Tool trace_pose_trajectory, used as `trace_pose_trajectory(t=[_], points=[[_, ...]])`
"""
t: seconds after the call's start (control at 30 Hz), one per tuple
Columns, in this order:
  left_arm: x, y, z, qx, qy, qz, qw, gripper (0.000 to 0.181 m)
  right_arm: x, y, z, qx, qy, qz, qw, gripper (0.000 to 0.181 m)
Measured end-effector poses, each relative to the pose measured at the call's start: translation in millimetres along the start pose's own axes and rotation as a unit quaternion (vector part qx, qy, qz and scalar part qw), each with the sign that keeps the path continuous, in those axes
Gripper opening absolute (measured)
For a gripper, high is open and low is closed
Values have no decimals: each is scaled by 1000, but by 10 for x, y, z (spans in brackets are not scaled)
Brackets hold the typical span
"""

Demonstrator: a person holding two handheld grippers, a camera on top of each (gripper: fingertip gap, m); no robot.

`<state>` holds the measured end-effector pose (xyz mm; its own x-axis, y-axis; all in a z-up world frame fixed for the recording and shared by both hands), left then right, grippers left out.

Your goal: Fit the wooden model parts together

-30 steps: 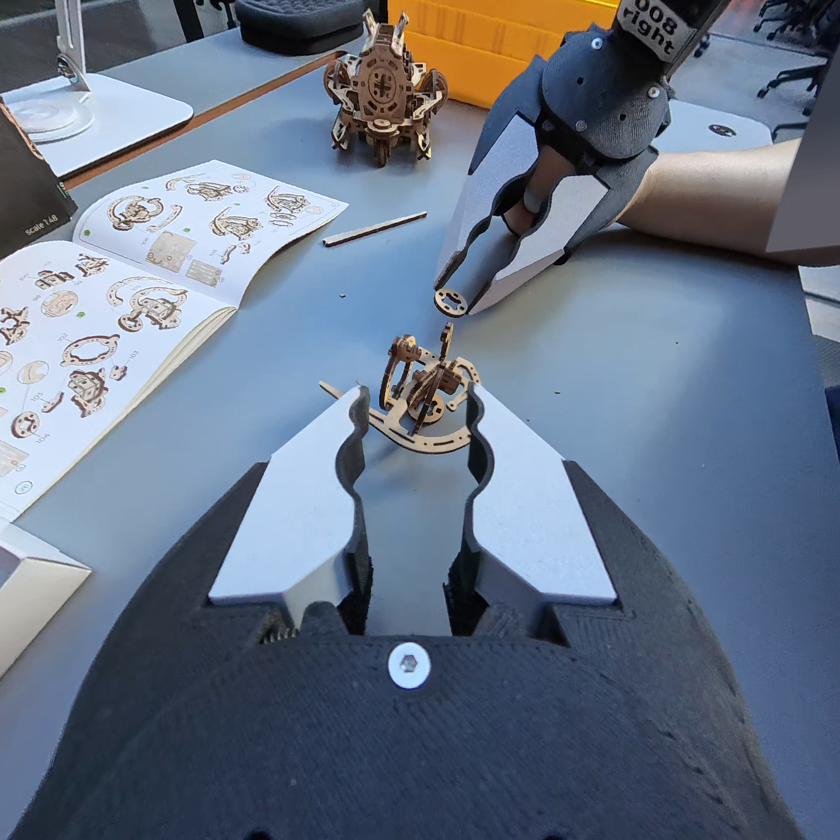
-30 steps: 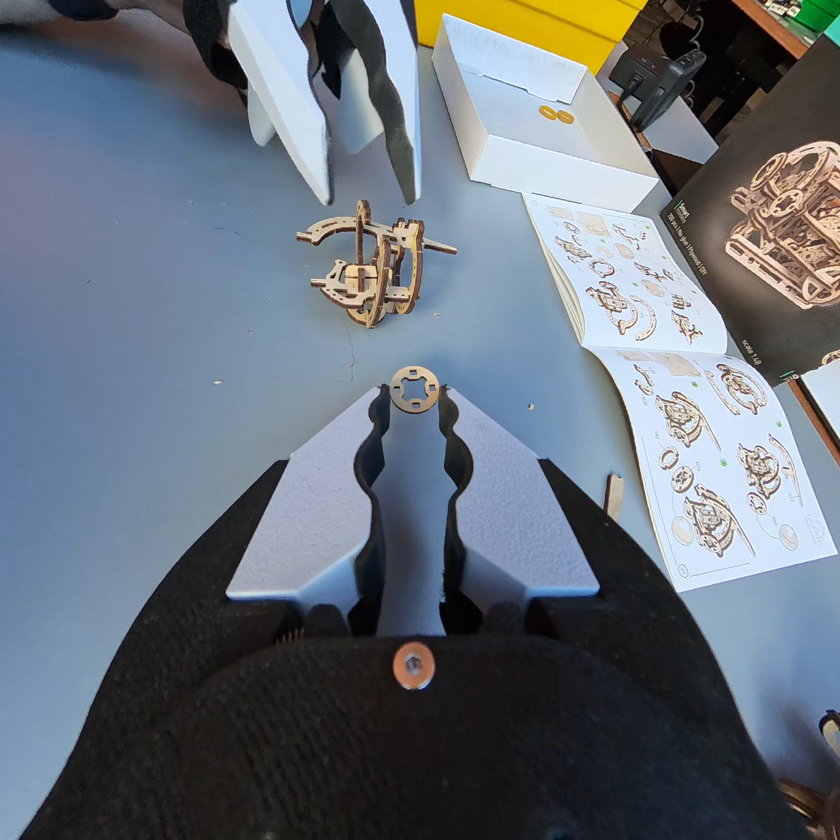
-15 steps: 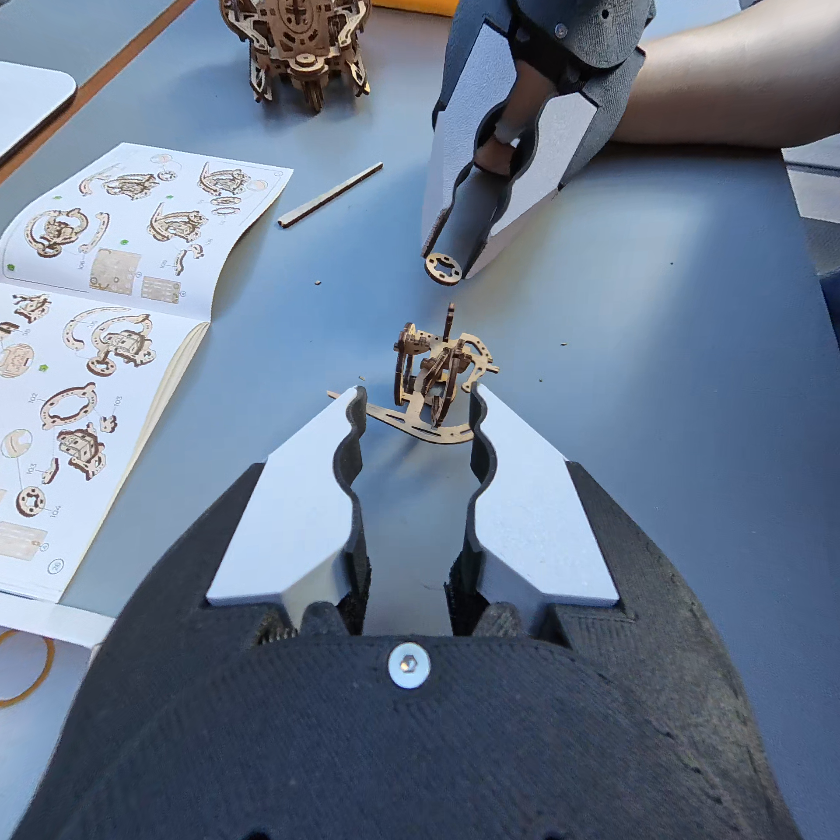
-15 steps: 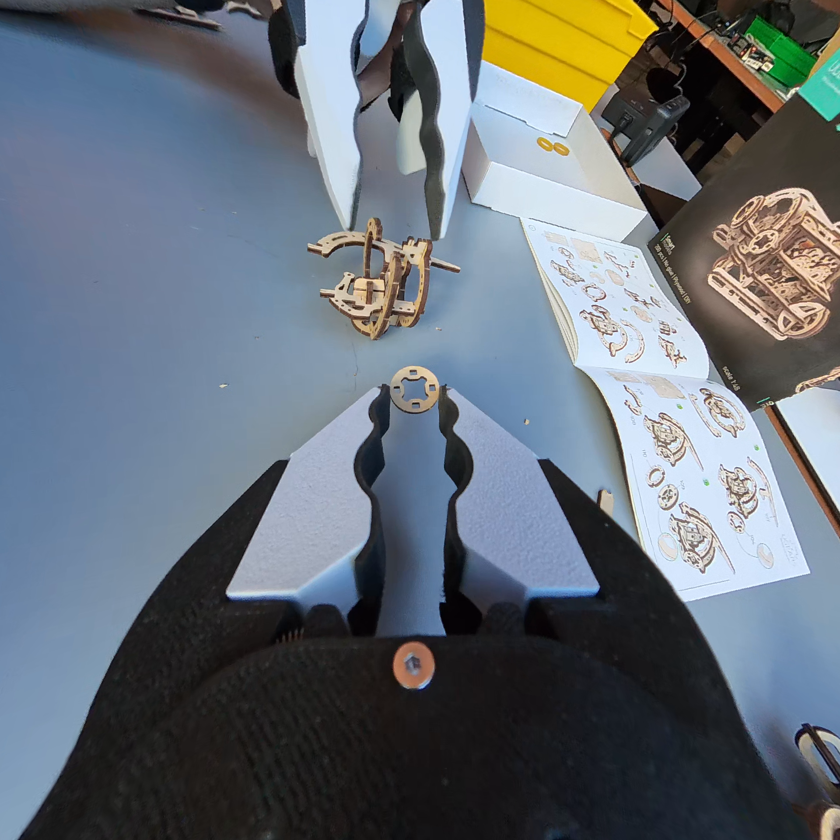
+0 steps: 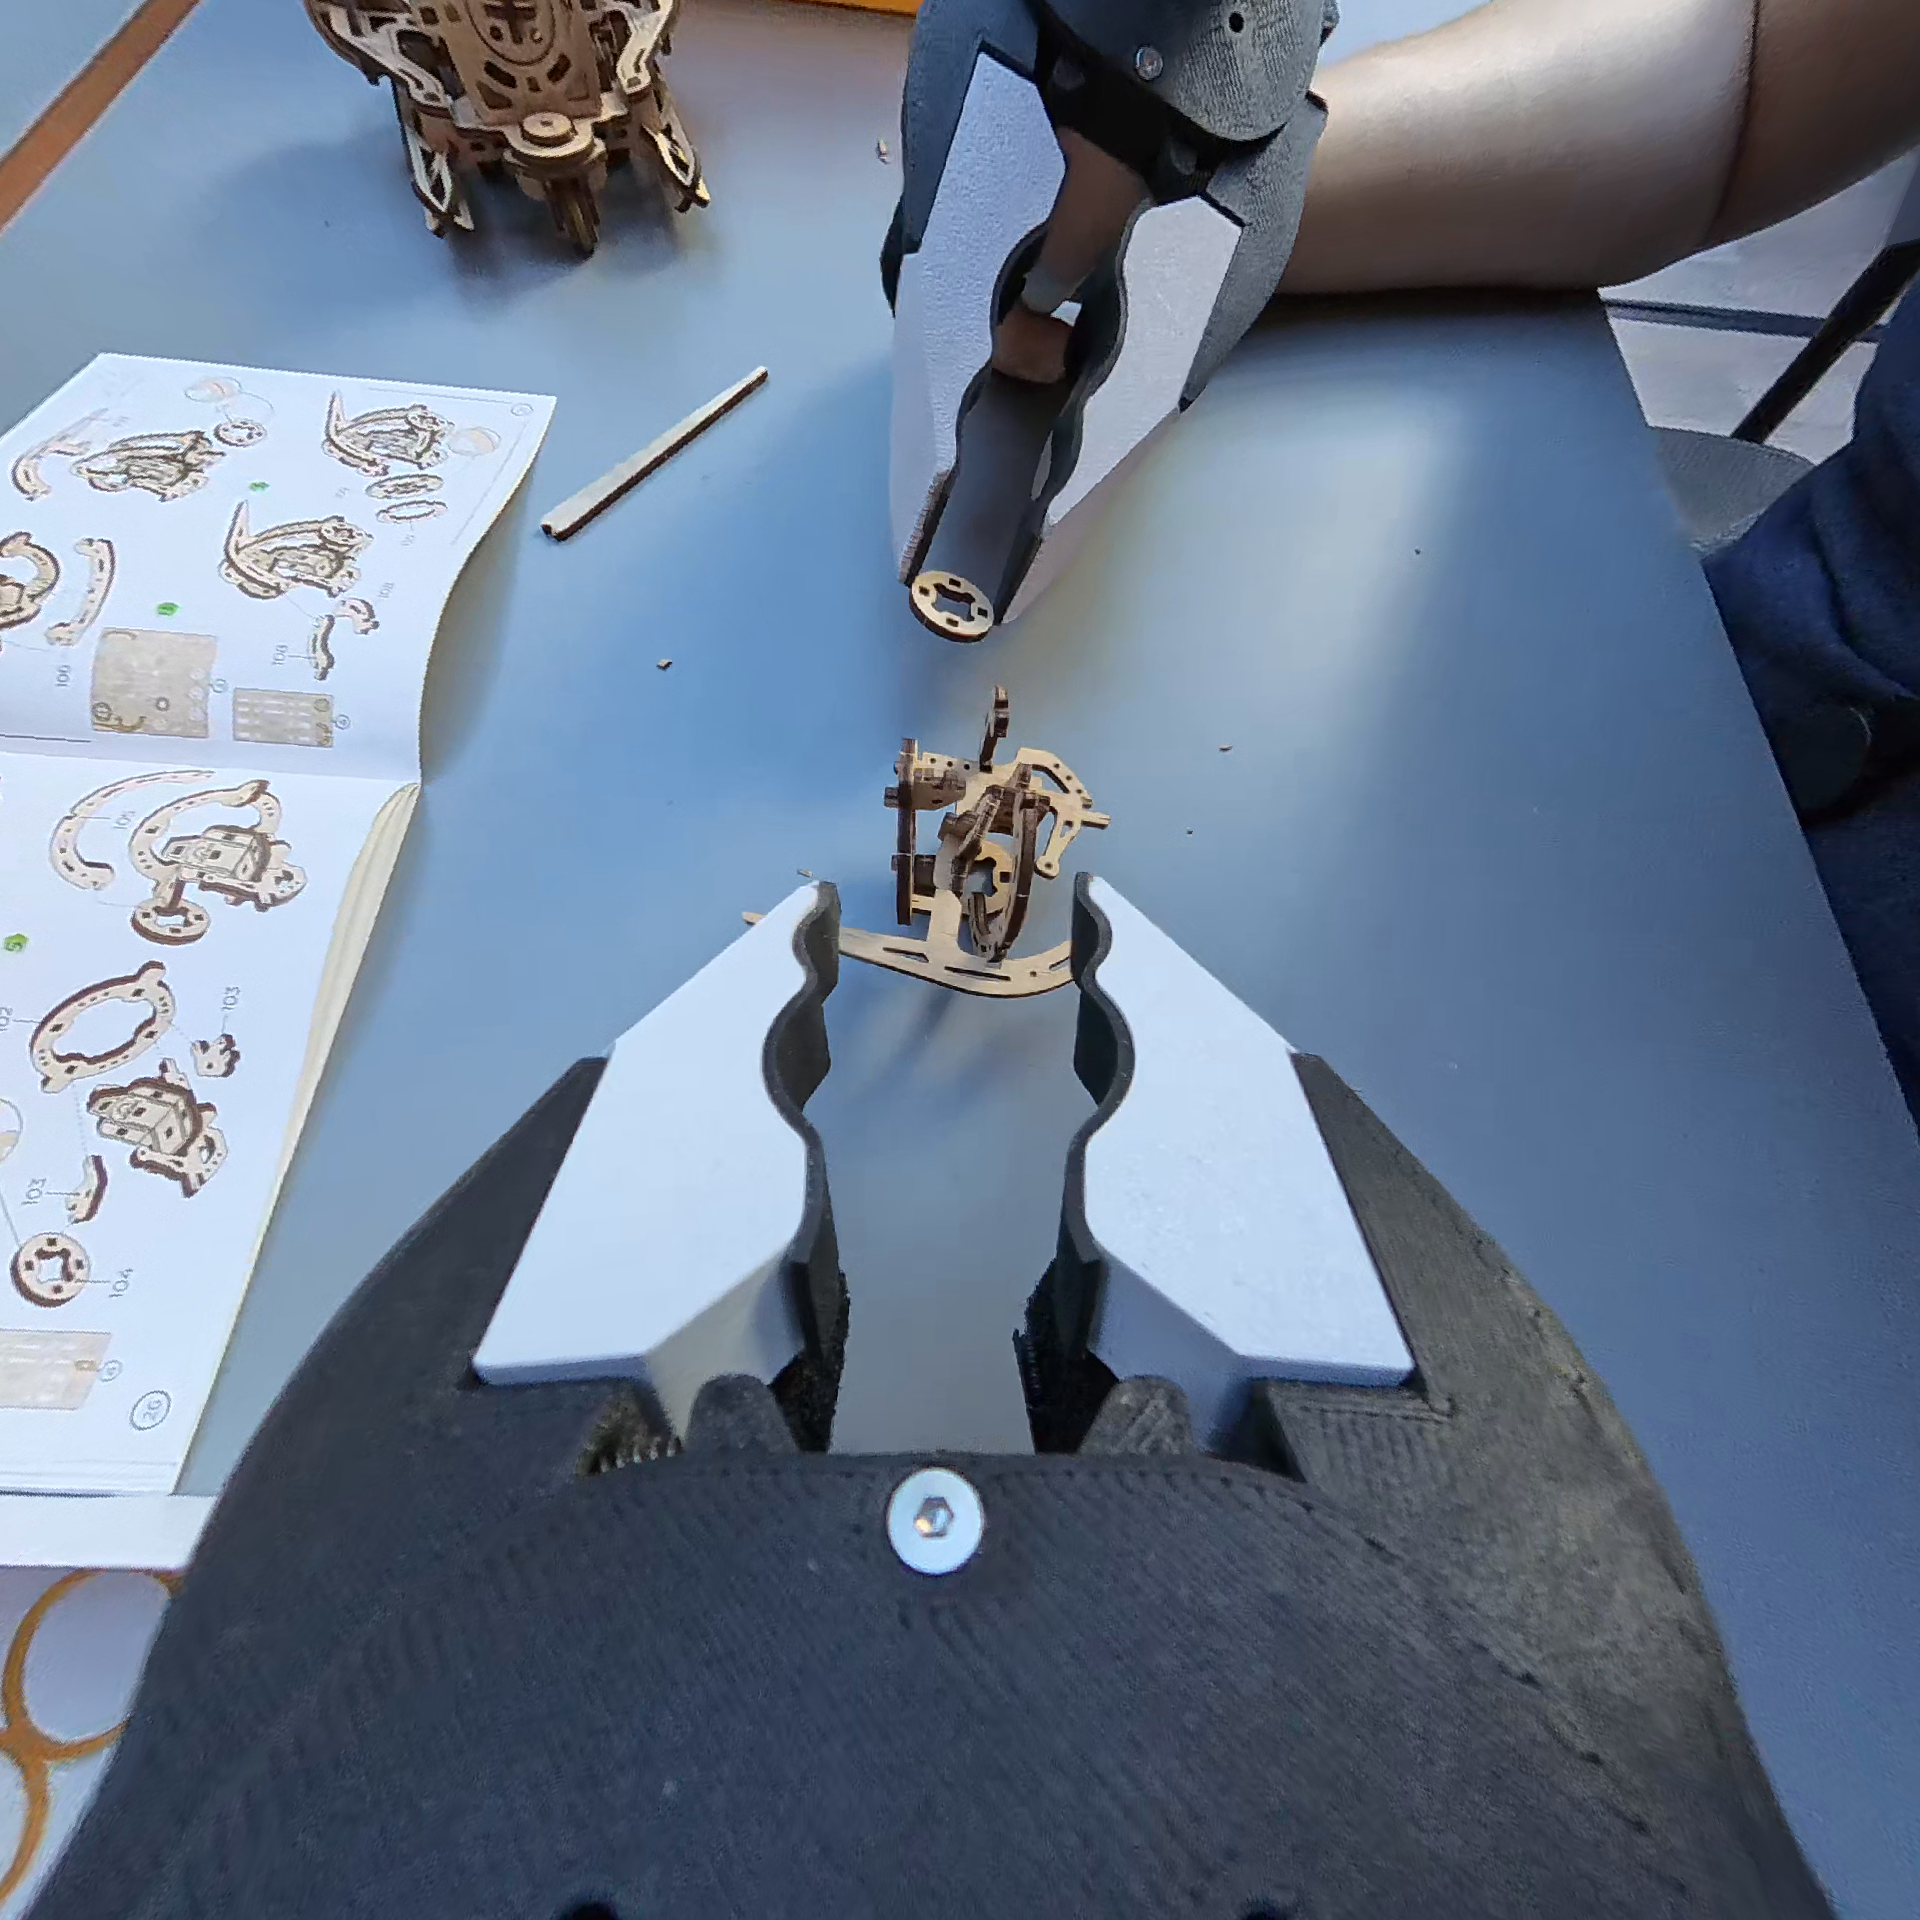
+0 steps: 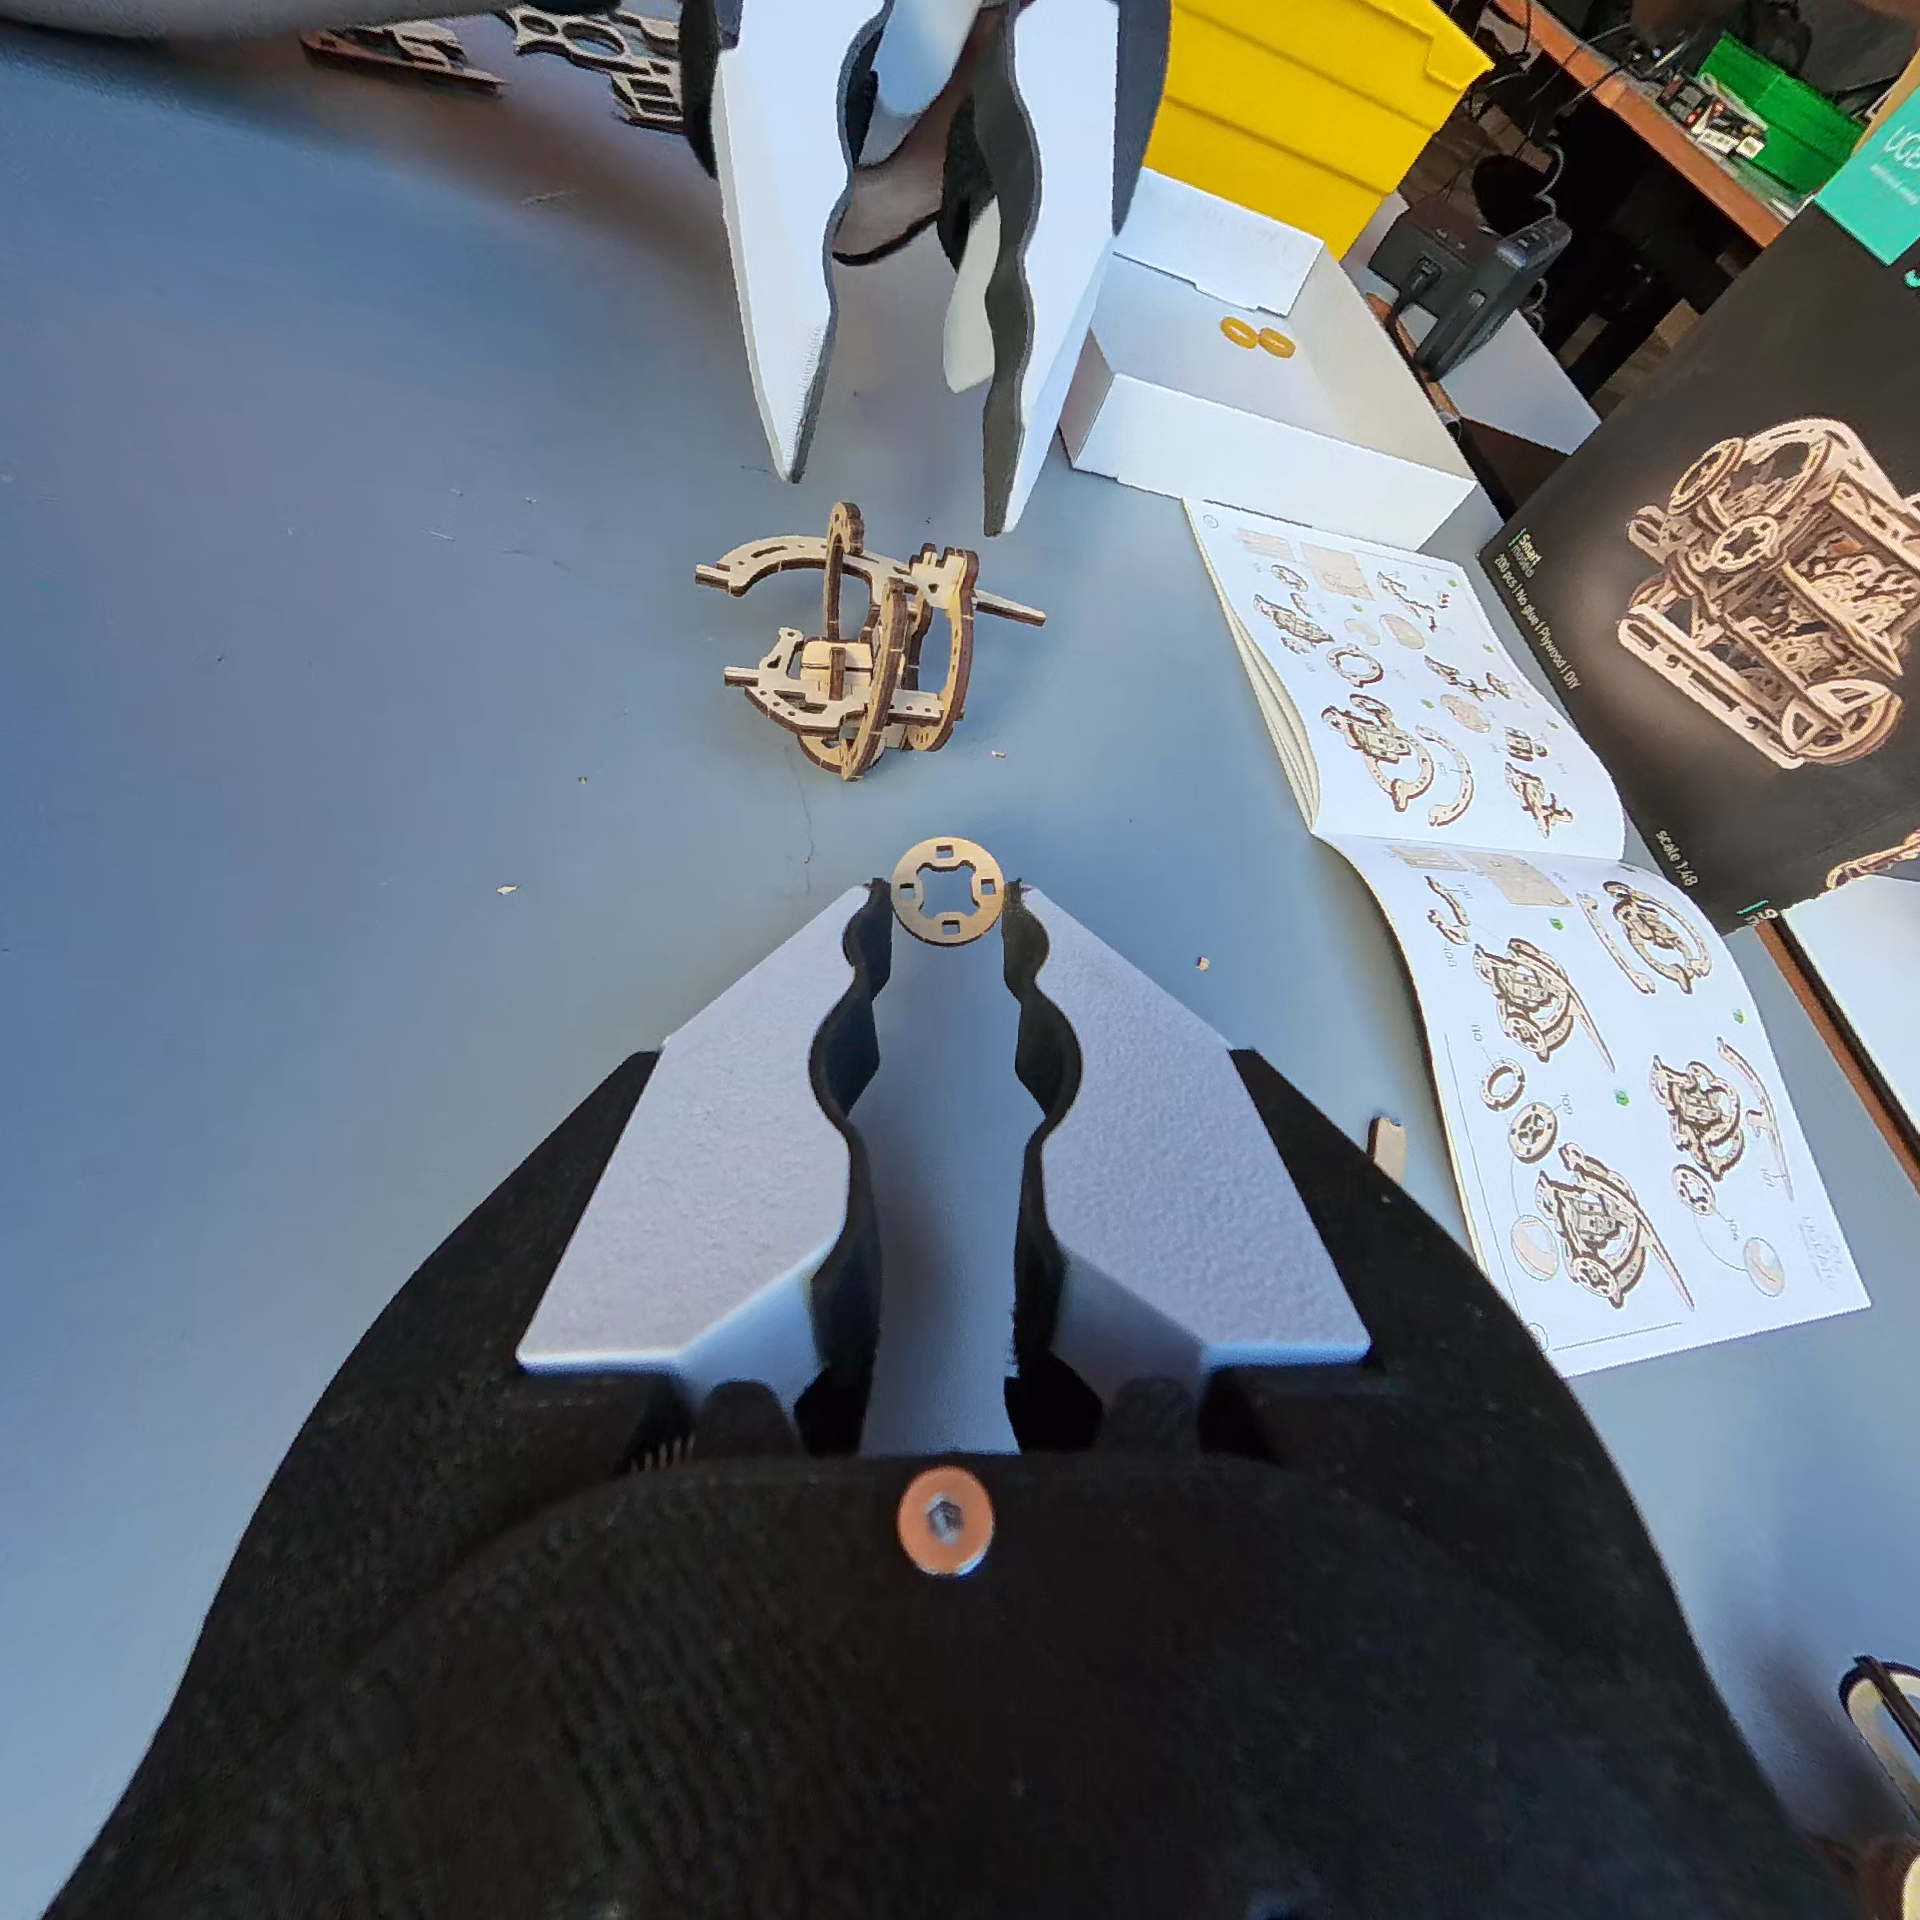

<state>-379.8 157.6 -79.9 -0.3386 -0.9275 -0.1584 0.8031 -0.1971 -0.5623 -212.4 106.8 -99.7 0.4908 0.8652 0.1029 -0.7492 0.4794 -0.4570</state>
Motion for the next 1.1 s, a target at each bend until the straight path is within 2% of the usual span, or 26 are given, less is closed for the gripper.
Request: trace_pose_trajectory(t=[0.23, 0.43, 0.8, 0.97, 1.1], points=[[-3, 57, -34, 16, -15, -18, 1000, 44, 1, -13, 12, 8, -1, -4, 1000, 20], [6, 39, -14, 46, -15, -4, 999, 43, 51, -19, 29, 19, -4, -24, 1000, 20], [60, 20, -39, 47, -9, 16, 999, 46, 87, 41, 84, 35, -10, -34, 999, 20], [52, 44, -110, 22, -7, 22, 1000, 47, 48, 50, 70, 28, -20, -24, 999, 20], [48, 55, -99, 40, -24, 11, 999, 46, 38, 31, 75, 34, -18, -16, 999, 20]])
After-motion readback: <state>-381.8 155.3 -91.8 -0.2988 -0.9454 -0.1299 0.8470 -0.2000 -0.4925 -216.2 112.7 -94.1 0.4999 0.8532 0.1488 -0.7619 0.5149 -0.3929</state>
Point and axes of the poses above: each gripper's, where its closed fingertips meet, y out along the fingers, z out of its top, x = y × z across the jaws, the point moved 6 cm from there along -y, back along the fingers, and after that the axes turned 15 degrees about y, right-handed, at the moved point
